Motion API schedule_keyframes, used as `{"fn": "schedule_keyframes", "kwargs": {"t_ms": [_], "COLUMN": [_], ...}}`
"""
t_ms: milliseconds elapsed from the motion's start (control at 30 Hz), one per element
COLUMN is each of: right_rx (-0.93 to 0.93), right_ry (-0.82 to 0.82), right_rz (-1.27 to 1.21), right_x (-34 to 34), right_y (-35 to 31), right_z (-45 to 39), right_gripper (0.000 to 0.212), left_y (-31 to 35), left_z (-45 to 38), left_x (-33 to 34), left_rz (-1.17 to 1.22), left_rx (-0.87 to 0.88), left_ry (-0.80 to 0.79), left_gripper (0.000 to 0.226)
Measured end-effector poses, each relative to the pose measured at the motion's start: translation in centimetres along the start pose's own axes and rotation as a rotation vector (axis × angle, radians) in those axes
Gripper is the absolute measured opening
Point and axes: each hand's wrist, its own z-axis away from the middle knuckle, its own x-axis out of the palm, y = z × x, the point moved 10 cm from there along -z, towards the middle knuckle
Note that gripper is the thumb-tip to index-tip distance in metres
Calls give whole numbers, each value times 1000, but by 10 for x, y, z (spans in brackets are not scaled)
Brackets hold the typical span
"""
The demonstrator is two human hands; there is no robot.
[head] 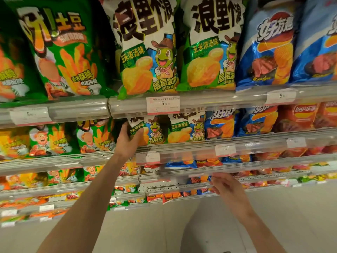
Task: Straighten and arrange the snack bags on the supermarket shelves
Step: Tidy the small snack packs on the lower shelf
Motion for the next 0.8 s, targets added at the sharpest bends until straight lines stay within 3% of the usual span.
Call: {"fn": "schedule_keyframes", "kwargs": {"t_ms": [167, 367, 500, 600, 800], "right_rx": [1, 3, 11, 16, 24], "right_ry": [-26, -26, -24, -18, 12], "right_rz": [52, 37, 10, -1, 5], "right_x": [6, 8, 6, 1, -13], "right_y": [0, -3, -2, -1, 7], "right_z": [-4, -7, -6, -5, -4], "right_gripper": [17, 14, 19, 21, 22], "left_y": [-2, 1, -13, -28, -38], "left_z": [9, 30, 71, 97, 142], "left_x": [1, -8, -26, -15, 17], "left_rz": [-100, -15, 124, 207, 348], "left_rx": [22, 68, 53, -31, -131], "left_ry": [-28, 131, 301, 255, 208], "left_gripper": [73, 65, 36, 19, 14]}}
